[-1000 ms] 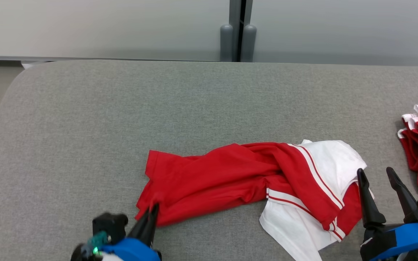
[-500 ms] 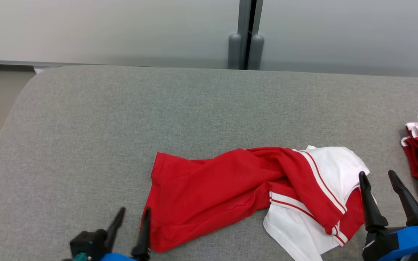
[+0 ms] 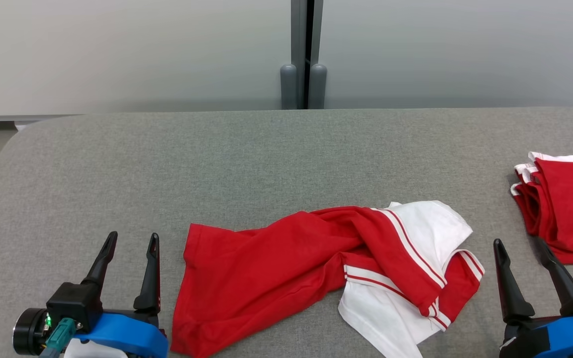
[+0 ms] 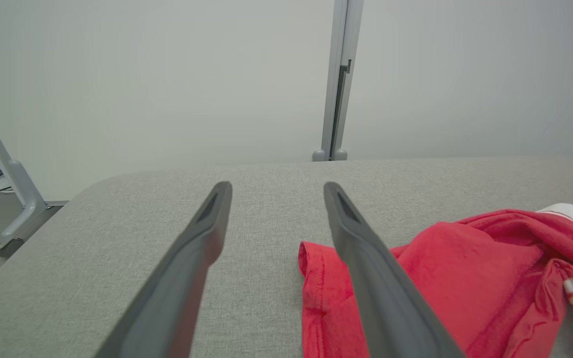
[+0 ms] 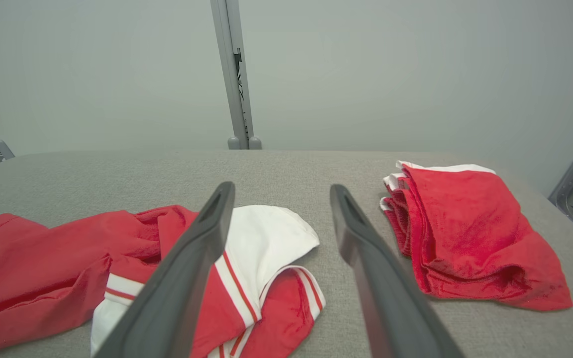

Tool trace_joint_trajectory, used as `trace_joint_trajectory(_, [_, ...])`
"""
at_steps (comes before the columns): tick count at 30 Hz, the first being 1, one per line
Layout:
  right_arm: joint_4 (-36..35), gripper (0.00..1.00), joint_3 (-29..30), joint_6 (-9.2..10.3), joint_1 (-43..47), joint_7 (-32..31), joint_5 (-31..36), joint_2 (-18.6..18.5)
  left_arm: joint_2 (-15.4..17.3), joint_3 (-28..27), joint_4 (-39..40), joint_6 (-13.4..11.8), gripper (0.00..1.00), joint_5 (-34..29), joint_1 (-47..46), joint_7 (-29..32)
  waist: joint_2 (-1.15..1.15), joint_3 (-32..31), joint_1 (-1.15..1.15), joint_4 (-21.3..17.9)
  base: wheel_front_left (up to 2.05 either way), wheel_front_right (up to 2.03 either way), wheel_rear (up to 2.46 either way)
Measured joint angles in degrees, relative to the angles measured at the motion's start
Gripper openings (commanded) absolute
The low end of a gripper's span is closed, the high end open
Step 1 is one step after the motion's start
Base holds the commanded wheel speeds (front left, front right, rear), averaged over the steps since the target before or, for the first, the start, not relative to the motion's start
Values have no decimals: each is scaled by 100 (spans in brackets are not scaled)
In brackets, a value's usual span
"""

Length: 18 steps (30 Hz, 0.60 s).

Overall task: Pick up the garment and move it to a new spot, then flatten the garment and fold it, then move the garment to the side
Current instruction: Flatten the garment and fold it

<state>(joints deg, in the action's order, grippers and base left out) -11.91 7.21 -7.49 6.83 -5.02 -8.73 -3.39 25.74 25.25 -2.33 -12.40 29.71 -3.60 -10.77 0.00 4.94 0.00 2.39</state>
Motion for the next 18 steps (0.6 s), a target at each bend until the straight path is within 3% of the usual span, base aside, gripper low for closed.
trace_joint_trajectory(18, [-19,100,-26,0,48,-4,-7,22,46,68,77,-16,100,107,78,119,0,-25,0,-54,0,0,0])
